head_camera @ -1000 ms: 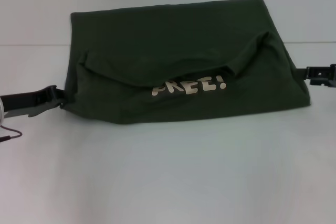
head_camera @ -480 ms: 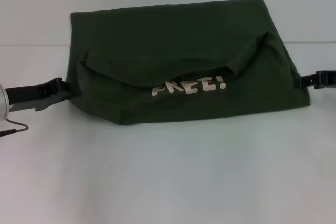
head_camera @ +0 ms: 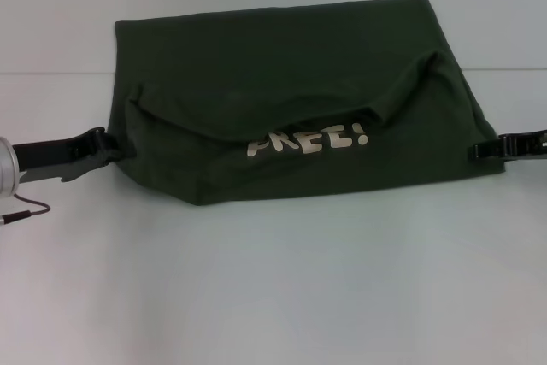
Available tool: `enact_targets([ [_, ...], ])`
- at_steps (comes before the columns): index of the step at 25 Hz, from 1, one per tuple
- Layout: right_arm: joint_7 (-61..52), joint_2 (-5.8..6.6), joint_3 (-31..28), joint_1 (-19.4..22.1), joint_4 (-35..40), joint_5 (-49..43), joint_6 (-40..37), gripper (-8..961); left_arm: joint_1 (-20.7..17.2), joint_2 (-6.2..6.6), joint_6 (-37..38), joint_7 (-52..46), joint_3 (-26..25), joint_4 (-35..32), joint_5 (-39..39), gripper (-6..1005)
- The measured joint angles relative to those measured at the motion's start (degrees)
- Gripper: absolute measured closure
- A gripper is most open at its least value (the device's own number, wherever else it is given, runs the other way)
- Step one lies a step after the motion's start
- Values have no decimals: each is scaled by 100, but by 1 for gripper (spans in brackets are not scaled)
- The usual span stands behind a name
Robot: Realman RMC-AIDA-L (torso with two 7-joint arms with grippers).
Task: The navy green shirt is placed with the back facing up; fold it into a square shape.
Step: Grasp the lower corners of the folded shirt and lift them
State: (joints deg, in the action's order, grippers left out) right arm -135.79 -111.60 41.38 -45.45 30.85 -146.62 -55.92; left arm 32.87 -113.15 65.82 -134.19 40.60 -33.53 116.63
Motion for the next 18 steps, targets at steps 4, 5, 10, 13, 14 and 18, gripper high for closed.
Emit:
enact_targets([
  [4,-22,-43,119,-8,-45,-3,201,272,1,-12,-9,-2,0,-11,0,997],
  [5,-28,-58,142,-11,-50,-3,255,272,3,-14,-11,-2,0,-13,0,997],
  [10,-27,-160,246,-51,-91,-6,418,271,12,-24,-21,-2,1,-14,0,997],
  [13,-132,-166,396,-124,-255,-7,545,270,18,-28,-25,-2,1,-14,0,997],
  [14,-189,-154,432,-145,-304,-7,574,270,19,-28,-25,-2,0,-15,0,997],
  [18,-307,-136,464,-147,-257,-8,580,359,15,-27,-30,-1,0,-23,0,997],
])
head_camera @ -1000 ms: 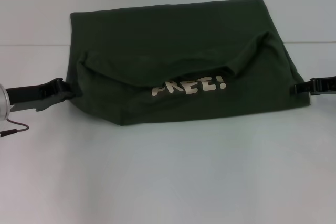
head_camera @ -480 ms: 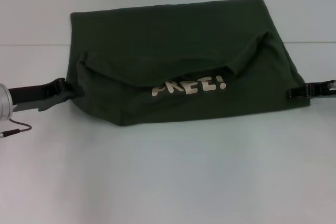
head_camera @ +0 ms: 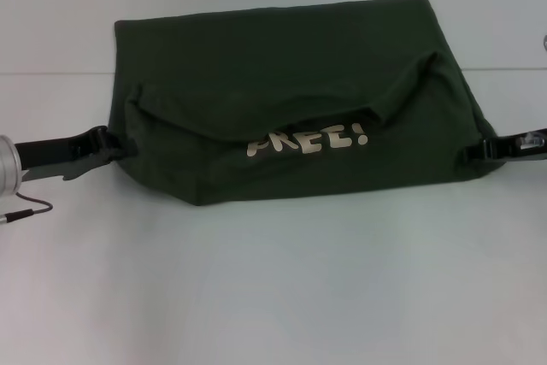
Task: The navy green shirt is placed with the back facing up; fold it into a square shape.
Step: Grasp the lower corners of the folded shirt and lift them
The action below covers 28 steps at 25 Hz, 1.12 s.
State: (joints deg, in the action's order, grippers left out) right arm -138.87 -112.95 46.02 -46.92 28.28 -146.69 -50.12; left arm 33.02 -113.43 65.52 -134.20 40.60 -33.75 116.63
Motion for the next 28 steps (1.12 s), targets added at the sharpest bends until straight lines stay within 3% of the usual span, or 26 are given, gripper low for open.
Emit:
enact_targets([
  [7,-19,10,-25,30,37,0,8,651,-24,-5,-5,5,0,0,0,997],
  [15,-20,23,-80,84,124,30,-145,853,-23,32,114,36,12,1,21,997],
  [21,-25,14,-219,464,1004,50,-1337,929,7,309,835,-15,125,-5,302,997],
  [28,36,-3,-596,1025,1979,70,-3258,929,-49,598,2048,-50,60,-126,807,997],
])
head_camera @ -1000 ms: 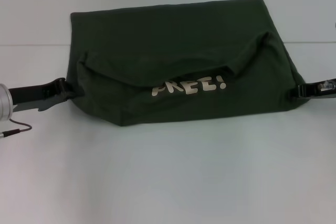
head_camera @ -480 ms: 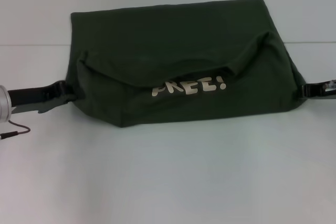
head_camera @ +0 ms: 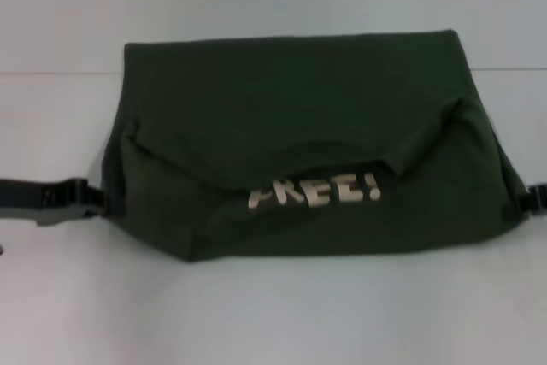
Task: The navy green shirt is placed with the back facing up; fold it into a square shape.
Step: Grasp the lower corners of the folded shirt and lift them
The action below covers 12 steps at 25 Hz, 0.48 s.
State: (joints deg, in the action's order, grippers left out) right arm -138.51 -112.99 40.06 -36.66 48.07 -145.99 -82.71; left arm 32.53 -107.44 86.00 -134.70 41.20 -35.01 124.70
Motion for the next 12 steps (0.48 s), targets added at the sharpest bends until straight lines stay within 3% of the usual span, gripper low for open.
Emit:
enact_targets([
  [3,39,23,-26,180,177,29,-648,929,-91,3,702,18,-41,-237,326,997],
  [12,526,85,-290,668,292,53,-2165,929,-664,-154,2150,219,-29,-909,617,997],
])
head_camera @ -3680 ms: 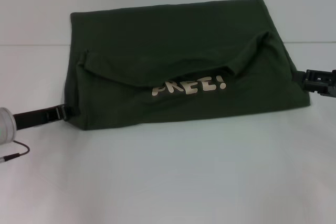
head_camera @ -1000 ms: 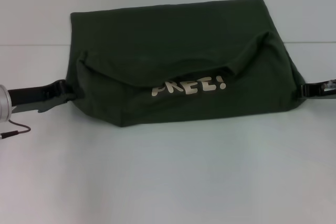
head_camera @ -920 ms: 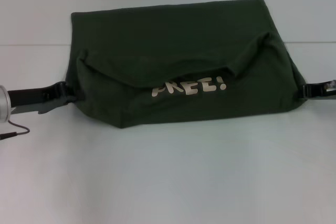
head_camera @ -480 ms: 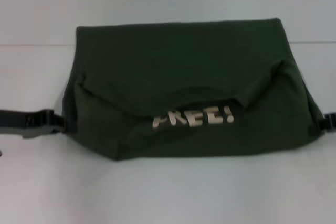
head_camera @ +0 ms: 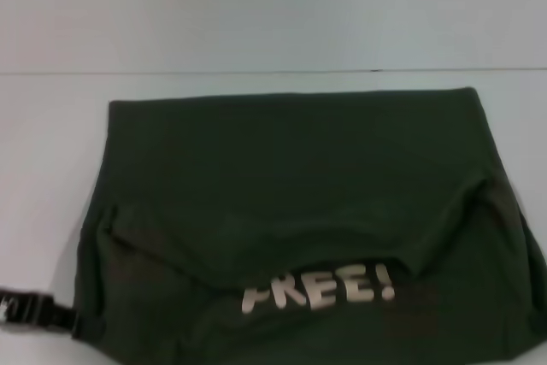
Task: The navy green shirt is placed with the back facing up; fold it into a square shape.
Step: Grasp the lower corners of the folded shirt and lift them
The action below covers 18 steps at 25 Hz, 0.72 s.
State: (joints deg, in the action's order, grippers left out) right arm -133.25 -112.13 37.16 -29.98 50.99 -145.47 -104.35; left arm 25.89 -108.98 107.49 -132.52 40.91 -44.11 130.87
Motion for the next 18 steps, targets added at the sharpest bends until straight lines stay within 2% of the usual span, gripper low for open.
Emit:
enact_targets([
  [7,268,119,-368,244,-22,-11,-342,929,-408,-12,317,87,-202,-303,162,997],
  [15,311,140,-487,235,-63,-47,-318,929,-397,-34,224,140,-302,-268,504,996],
  [18,299,189,-505,254,-128,-47,-243,929,-417,-22,130,128,-313,-245,550,996],
])
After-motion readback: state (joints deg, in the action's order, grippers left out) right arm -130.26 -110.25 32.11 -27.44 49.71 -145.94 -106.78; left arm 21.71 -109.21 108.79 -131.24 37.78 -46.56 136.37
